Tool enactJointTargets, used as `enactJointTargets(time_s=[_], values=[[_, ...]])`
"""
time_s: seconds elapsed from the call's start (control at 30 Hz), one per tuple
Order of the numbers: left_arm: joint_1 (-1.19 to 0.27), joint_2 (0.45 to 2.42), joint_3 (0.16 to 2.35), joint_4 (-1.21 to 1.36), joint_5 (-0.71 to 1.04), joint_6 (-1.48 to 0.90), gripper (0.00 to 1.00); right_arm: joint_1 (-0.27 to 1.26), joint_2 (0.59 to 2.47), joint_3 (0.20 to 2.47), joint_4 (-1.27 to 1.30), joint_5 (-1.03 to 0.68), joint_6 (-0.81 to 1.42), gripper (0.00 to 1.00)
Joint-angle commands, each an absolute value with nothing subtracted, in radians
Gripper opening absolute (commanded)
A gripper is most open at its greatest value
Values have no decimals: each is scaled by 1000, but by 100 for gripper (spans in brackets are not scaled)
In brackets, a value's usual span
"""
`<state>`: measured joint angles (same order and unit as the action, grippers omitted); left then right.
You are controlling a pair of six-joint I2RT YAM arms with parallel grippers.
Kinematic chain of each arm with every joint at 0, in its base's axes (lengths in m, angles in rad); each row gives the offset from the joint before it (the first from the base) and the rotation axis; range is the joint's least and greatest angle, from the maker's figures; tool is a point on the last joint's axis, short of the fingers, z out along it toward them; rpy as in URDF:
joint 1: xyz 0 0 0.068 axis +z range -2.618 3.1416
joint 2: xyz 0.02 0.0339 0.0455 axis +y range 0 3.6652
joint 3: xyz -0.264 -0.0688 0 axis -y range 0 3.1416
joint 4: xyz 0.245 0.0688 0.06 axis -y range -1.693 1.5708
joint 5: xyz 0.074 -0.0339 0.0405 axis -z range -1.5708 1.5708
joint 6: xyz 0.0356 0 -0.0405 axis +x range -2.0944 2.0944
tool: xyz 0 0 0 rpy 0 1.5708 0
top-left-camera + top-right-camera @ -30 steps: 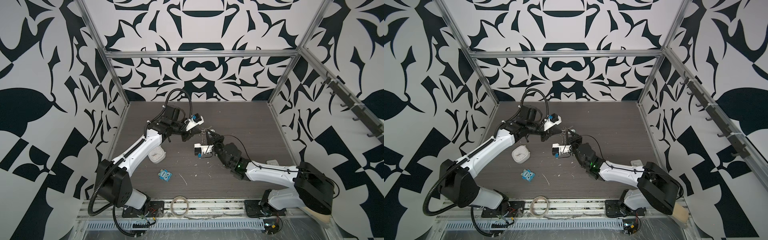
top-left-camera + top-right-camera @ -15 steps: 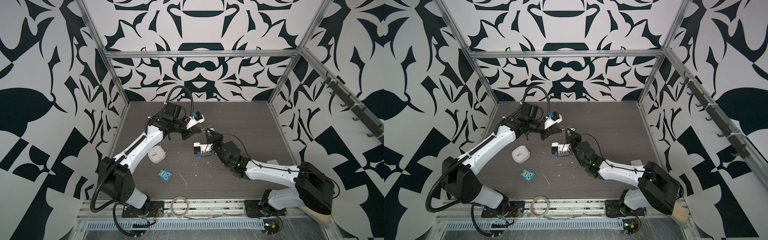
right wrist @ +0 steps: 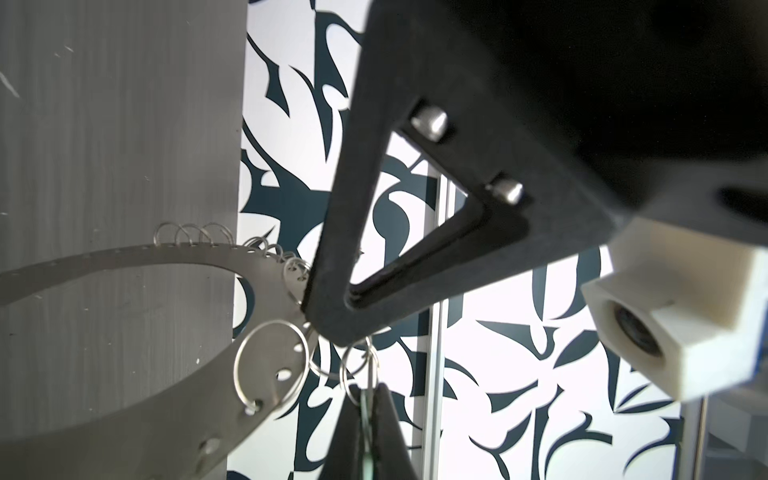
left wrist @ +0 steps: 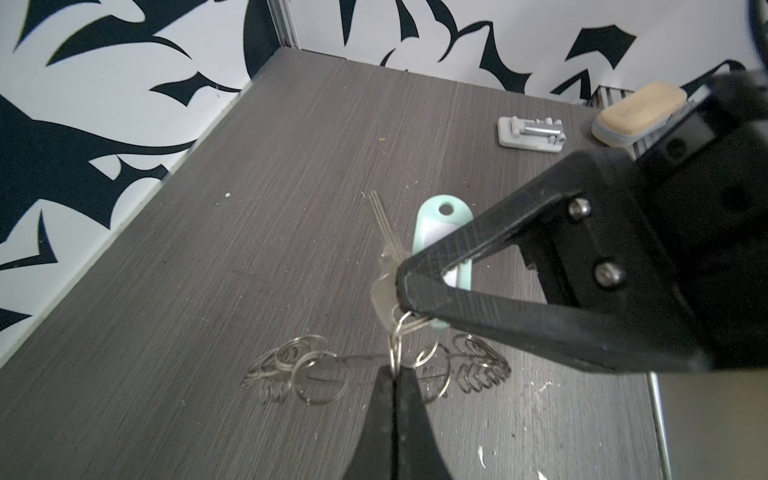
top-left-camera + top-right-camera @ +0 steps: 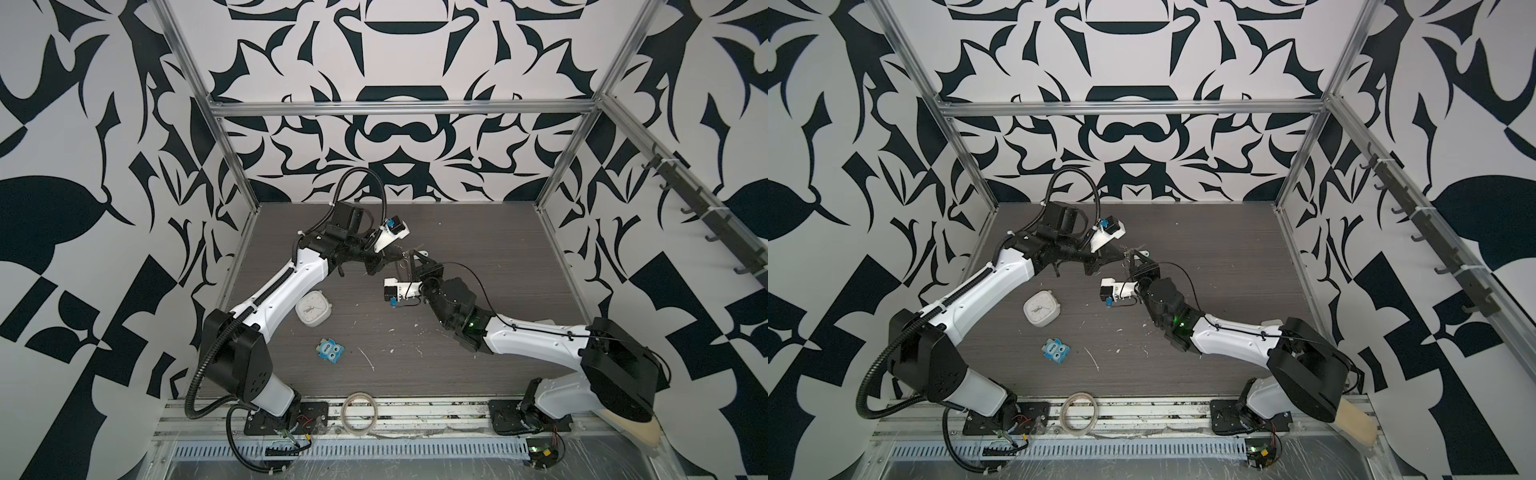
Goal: Remove the keys from the keyring
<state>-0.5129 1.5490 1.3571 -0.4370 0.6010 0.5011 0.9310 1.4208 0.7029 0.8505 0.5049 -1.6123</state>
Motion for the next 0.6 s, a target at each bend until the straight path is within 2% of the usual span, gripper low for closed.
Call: enactJointTargets(time_s=[0.0, 0.4, 0.57], values=[[-528, 1554, 1341, -267, 627, 401, 0, 962, 1417, 771, 969, 379, -1618, 0], [-528, 1558, 1235, 153, 465, 173, 0, 901, 1476, 848, 1003, 323, -1684, 0], [-528, 1597, 1241, 265, 450, 127, 0, 886, 1518, 880, 1039, 300, -1716, 0]])
